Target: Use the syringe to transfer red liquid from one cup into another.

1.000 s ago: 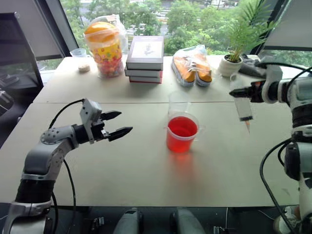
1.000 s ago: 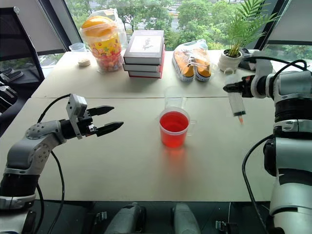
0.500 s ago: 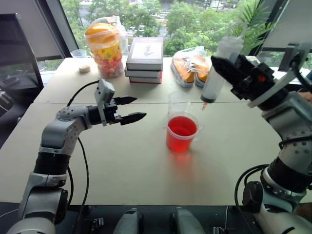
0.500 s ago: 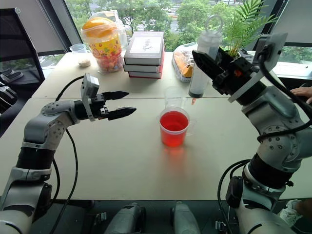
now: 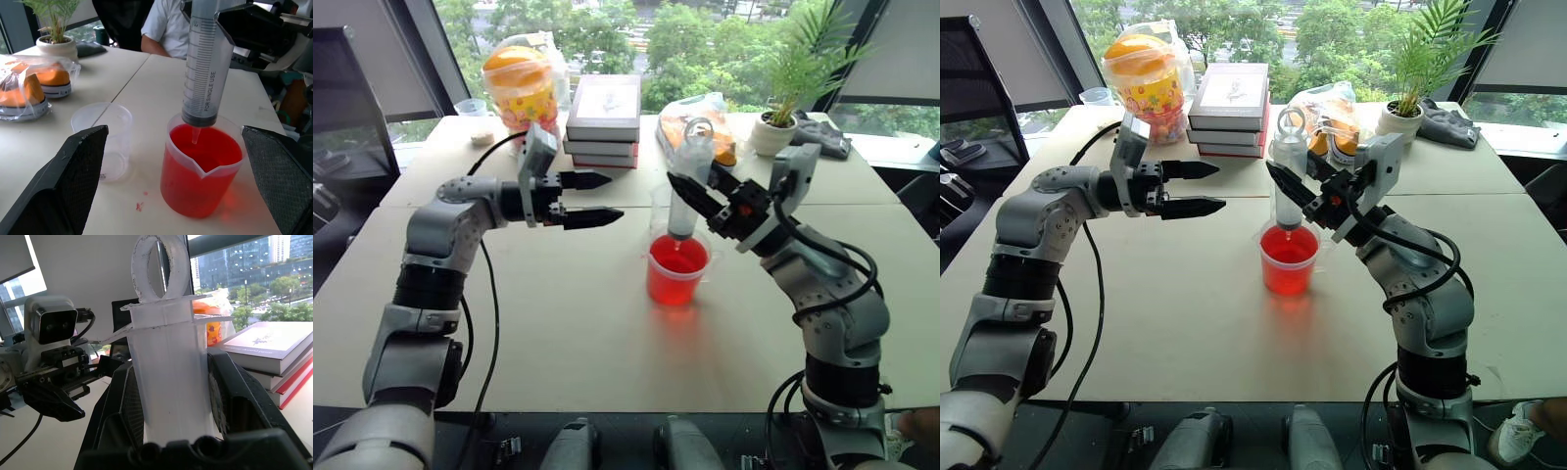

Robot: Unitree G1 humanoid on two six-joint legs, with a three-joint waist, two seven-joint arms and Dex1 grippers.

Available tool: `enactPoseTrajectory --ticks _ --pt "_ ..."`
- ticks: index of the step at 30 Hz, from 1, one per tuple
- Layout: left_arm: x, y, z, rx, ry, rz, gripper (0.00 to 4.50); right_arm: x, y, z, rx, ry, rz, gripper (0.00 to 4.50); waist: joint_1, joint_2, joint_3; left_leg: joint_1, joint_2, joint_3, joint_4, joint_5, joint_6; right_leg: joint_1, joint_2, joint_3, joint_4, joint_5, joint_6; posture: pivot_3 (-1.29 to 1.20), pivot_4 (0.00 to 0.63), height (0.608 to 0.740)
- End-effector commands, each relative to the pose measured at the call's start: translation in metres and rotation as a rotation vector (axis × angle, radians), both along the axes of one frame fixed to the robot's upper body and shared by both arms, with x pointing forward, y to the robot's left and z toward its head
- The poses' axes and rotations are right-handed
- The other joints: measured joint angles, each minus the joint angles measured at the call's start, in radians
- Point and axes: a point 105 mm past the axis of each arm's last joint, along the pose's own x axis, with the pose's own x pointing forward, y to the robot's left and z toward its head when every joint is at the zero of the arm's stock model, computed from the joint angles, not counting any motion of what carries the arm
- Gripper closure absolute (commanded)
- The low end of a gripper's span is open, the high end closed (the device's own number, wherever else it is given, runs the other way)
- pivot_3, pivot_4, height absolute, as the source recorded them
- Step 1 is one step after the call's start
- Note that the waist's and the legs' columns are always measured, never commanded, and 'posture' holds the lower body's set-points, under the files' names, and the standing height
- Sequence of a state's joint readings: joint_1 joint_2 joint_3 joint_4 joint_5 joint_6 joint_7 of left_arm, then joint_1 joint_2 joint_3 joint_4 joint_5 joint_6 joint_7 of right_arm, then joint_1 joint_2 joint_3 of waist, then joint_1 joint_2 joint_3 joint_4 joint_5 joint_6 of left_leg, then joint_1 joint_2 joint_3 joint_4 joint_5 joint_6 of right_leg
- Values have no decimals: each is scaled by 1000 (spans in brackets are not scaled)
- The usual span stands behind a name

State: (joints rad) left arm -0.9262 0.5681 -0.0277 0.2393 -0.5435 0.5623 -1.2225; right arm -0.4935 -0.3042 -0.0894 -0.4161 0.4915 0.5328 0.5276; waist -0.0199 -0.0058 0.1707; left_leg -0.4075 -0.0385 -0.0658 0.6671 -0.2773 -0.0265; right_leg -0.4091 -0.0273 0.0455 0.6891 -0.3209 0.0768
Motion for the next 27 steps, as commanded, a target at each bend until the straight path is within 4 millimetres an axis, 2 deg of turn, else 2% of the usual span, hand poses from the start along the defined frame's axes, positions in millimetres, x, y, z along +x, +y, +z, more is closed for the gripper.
enactPoseTrajectory --ticks 1,5,13,21,24,27 --pt "-6 -10 18 -22 -54 -69 0 -4 3 6 -8 -73 9 3063 3 0 0 0 0 0 0 0 0 0 0 0 0 0 0 0 150 740" --pt "-8 -23 23 -35 -66 -118 0 -3 4 1 -23 -72 9 3063 4 0 0 0 0 0 0 0 0 0 0 0 0 0 0 0 150 740" --pt "-14 -64 44 -114 -80 -236 0 -8 -1 -9 -34 -54 -15 3063 1 0 0 0 0 0 0 0 0 0 0 0 0 0 0 0 150 740" --pt "-15 -72 41 -110 -58 -265 0 -10 -1 -14 -37 -37 -33 3063 -2 0 0 0 0 0 0 0 0 0 0 0 1 0 0 0 150 740" --pt "-14 -72 41 -114 -42 -261 910 -11 -2 -15 -41 -35 -36 3063 1 0 0 0 0 0 0 0 0 0 0 0 1 0 0 0 150 740" --pt "-14 -72 40 -116 -35 -259 2255 -11 -1 -15 -45 -35 -37 3063 2 0 0 0 0 0 0 0 0 0 0 0 1 0 0 0 150 740"
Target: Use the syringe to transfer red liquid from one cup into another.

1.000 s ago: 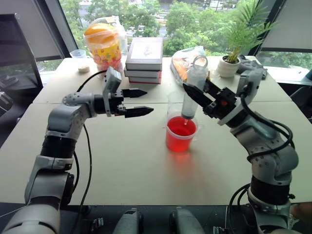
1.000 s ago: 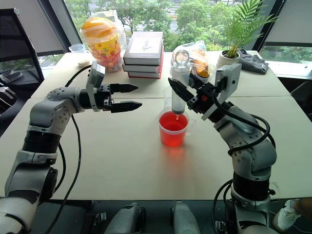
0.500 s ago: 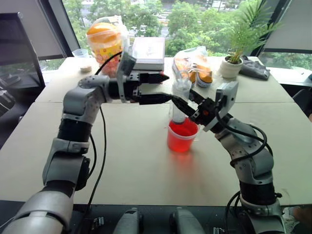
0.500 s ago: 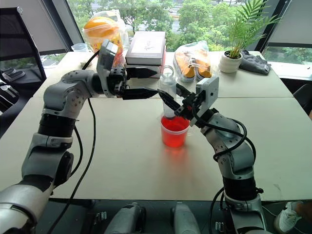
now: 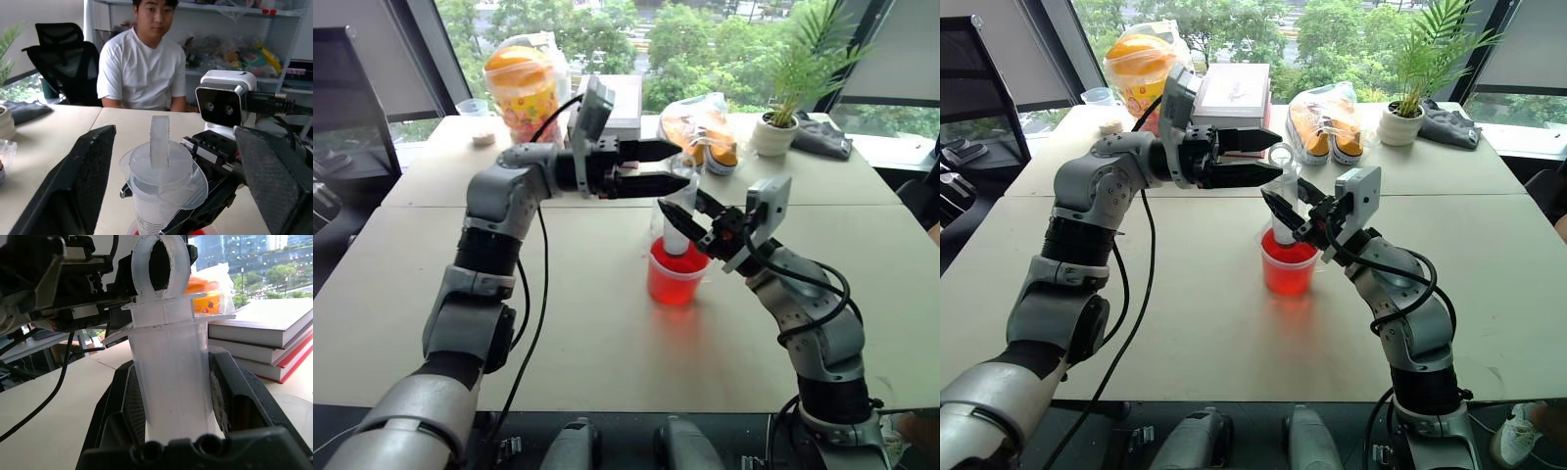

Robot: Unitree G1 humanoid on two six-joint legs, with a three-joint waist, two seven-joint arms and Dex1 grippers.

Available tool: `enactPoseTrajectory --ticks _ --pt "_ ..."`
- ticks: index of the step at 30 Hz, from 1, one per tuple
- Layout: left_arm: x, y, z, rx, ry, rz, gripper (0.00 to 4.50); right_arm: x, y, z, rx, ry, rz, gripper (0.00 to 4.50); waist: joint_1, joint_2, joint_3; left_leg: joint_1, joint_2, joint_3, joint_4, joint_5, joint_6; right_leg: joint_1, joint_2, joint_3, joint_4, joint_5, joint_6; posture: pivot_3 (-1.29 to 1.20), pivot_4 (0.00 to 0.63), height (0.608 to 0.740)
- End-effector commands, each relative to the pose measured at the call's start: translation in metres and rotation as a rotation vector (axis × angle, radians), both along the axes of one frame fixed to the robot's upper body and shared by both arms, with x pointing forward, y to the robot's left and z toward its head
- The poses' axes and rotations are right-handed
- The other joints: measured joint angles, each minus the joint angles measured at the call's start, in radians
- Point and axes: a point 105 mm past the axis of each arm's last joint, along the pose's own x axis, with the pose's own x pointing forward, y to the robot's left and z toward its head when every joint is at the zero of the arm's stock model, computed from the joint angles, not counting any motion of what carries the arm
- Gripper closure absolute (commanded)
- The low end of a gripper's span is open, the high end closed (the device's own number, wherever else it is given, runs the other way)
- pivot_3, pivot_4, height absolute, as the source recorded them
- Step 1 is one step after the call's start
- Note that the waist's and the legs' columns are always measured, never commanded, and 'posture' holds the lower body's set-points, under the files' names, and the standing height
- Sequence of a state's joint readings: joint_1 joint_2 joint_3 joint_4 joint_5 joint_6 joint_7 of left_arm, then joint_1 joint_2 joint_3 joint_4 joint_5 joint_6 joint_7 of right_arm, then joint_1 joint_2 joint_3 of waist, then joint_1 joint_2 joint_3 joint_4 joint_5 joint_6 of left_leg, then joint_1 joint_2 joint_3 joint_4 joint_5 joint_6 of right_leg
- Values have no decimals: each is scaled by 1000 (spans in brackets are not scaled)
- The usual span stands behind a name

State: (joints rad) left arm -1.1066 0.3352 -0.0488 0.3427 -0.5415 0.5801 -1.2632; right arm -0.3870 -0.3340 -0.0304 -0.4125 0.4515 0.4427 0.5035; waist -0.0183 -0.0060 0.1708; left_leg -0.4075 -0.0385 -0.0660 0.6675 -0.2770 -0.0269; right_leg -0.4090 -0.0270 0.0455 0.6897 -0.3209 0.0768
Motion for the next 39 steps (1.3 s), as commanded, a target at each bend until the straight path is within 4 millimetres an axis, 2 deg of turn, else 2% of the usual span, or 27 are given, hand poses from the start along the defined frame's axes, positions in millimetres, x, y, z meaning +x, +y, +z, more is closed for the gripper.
enactPoseTrajectory --ticks 1,4,5,8,16,24,39 --pt "-3 -1 10 -17 -25 -8 2829 -9 2 13 -3 -63 12 3063 0 0 0 0 0 0 0 0 0 0 0 0 0 0 0 0 150 740" --pt "-3 -4 6 -3 -28 -4 4299 -10 4 13 -5 -62 15 3063 0 0 0 0 0 0 0 0 0 0 0 0 0 0 0 0 150 740" --pt "-2 -5 4 3 -29 -2 4450 -10 3 14 -5 -63 15 3063 0 0 0 0 0 0 0 0 0 0 0 0 0 0 0 0 150 740" --pt "-1 -10 3 0 -29 3 4450 -12 3 15 -5 -63 14 3063 1 0 0 0 0 0 0 0 0 0 0 0 0 0 0 0 150 740" --pt "-4 -14 29 -65 -55 -9 4450 -12 1 6 3 -12 23 3063 0 0 0 0 0 0 0 0 0 0 0 0 0 0 0 0 150 740" --pt "-6 -12 41 -88 -79 -9 4450 -12 5 -7 7 35 37 3063 0 0 0 0 0 0 0 0 0 0 0 0 0 0 0 0 150 740" --pt "-6 -9 61 -130 -113 11 4450 -12 5 -12 3 50 41 3063 0 0 0 0 0 0 0 0 0 0 0 0 0 0 0 0 150 740"
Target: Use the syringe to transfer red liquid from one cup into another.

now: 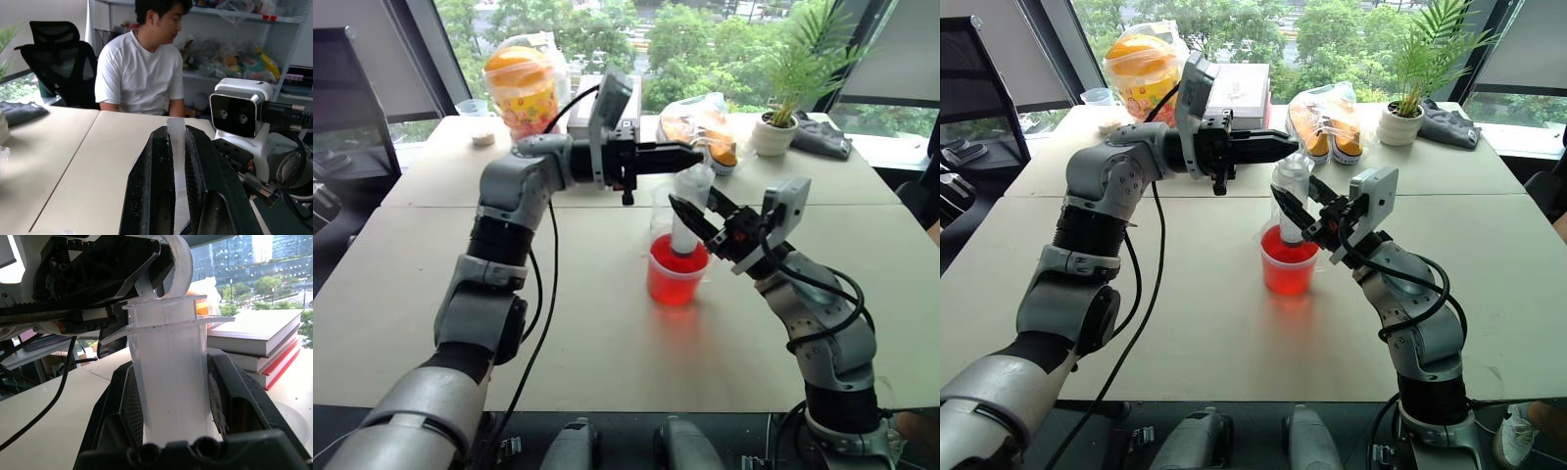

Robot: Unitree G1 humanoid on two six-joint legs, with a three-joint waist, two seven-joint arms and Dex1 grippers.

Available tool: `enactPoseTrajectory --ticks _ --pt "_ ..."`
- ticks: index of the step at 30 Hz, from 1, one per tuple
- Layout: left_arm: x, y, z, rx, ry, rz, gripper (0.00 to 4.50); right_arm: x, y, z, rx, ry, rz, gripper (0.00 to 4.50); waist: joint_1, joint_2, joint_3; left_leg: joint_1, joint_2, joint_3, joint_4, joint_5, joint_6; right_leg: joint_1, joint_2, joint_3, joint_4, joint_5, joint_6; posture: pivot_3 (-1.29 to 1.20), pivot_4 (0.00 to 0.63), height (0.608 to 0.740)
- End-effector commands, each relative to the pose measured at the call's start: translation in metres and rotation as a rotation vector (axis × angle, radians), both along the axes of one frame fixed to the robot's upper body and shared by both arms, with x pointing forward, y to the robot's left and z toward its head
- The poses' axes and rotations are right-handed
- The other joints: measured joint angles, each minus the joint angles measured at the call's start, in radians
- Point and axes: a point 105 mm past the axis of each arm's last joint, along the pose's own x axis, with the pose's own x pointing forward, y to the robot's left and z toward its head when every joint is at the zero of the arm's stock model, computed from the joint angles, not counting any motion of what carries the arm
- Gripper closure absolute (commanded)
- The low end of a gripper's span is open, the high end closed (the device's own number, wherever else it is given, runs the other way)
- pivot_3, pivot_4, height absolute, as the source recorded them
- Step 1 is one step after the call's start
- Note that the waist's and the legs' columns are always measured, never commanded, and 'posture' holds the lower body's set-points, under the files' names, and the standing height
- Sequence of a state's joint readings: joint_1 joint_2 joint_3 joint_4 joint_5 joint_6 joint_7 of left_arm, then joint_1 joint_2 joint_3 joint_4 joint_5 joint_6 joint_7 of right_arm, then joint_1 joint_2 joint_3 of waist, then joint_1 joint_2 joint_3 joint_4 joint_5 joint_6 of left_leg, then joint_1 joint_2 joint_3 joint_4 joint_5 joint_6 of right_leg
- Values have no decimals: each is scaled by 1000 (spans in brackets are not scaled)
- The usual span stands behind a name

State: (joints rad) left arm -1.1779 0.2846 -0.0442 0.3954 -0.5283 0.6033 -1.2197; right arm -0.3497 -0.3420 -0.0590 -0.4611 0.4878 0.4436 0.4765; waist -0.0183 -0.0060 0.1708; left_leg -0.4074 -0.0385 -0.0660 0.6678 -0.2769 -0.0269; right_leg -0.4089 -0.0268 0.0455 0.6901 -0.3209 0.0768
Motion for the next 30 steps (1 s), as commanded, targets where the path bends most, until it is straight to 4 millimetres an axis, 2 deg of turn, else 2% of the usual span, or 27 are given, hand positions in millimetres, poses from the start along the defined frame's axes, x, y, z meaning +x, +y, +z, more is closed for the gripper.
enactPoseTrajectory --ticks 1,30 --pt "-9 8 49 -118 -131 8 4450 -5 13 -16 -29 60 66 3063 0 0 0 0 0 0 0 0 0 0 0 0 0 0 0 0 150 740" --pt "-8 12 66 -155 -159 34 4450 -7 19 -26 -26 101 89 3063 0 0 0 0 0 0 0 0 0 0 0 0 0 0 0 0 150 740"
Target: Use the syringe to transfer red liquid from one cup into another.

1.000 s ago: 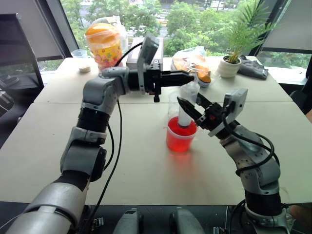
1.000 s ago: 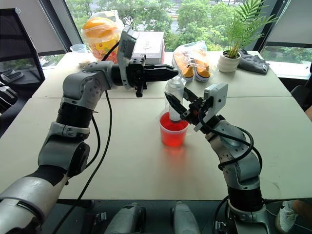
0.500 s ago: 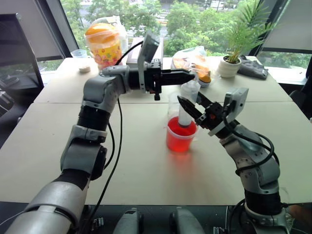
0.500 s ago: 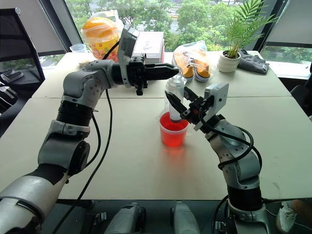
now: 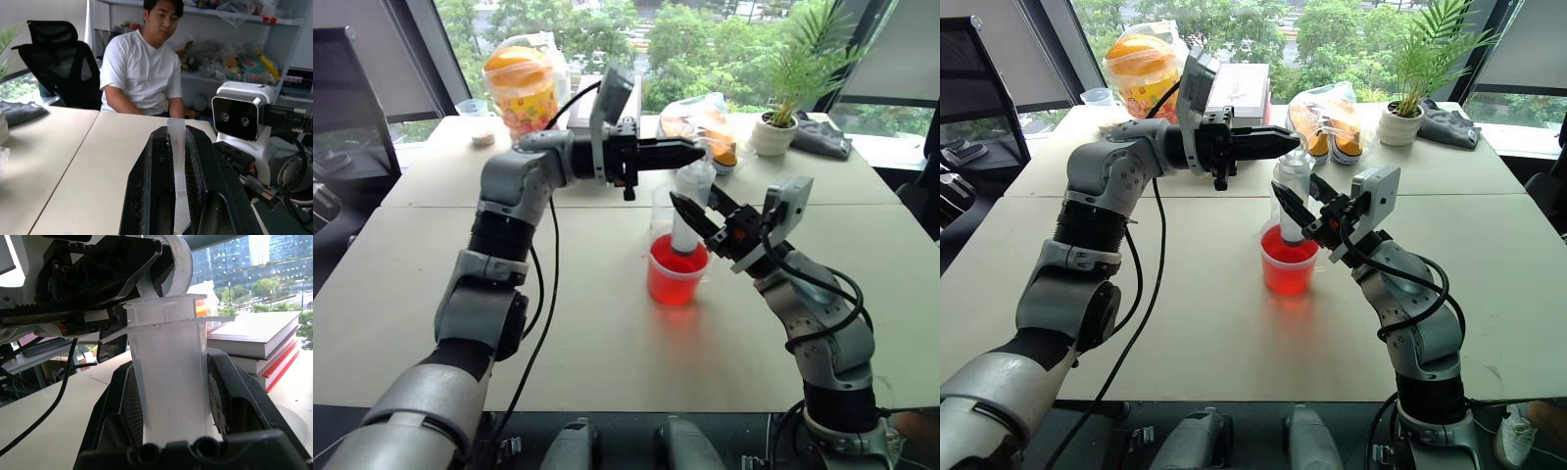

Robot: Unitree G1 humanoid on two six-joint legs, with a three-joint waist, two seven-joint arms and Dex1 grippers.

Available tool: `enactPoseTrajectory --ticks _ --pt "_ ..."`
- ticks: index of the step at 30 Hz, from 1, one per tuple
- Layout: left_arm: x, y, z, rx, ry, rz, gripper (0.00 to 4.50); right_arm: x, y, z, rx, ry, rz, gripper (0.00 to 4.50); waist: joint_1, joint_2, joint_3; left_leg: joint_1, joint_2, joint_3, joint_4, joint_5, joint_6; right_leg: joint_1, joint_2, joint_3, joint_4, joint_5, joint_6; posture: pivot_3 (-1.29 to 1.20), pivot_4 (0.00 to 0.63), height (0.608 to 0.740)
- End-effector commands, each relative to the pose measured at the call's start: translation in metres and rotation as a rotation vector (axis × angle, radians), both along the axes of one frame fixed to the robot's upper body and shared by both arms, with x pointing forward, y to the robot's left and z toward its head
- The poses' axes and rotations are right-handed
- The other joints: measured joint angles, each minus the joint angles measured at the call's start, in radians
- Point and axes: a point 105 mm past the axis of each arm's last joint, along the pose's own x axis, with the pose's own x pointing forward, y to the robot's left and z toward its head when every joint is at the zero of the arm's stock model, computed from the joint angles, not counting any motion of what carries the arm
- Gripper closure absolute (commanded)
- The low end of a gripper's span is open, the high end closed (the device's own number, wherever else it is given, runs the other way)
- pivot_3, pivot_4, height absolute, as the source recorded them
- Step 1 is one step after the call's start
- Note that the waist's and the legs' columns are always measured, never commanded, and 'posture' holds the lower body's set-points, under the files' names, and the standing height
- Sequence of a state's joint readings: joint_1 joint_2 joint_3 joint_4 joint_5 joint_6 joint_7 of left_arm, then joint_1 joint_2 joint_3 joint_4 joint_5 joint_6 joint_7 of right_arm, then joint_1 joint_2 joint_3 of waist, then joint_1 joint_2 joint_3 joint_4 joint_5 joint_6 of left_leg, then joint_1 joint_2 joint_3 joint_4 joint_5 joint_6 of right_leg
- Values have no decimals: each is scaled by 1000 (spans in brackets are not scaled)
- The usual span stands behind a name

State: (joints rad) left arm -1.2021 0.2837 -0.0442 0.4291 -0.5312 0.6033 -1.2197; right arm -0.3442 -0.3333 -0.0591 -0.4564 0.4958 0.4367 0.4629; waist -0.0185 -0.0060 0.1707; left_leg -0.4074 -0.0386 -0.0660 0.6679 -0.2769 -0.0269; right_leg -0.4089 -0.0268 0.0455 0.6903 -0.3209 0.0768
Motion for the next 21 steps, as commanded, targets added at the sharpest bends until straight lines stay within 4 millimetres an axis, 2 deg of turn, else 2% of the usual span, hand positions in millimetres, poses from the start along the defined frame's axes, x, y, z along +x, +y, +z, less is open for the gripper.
enactPoseTrajectory --ticks 1,21 --pt "-11 13 62 -153 -169 35 4450 -8 19 -25 -45 93 98 3063 0 0 0 0 0 0 0 0 0 0 0 0 0 0 0 0 150 740" --pt "-11 15 70 -180 -177 44 4450 -8 23 -35 -46 126 110 3063 0 0 0 0 0 0 0 0 0 0 0 0 0 0 0 0 150 740"
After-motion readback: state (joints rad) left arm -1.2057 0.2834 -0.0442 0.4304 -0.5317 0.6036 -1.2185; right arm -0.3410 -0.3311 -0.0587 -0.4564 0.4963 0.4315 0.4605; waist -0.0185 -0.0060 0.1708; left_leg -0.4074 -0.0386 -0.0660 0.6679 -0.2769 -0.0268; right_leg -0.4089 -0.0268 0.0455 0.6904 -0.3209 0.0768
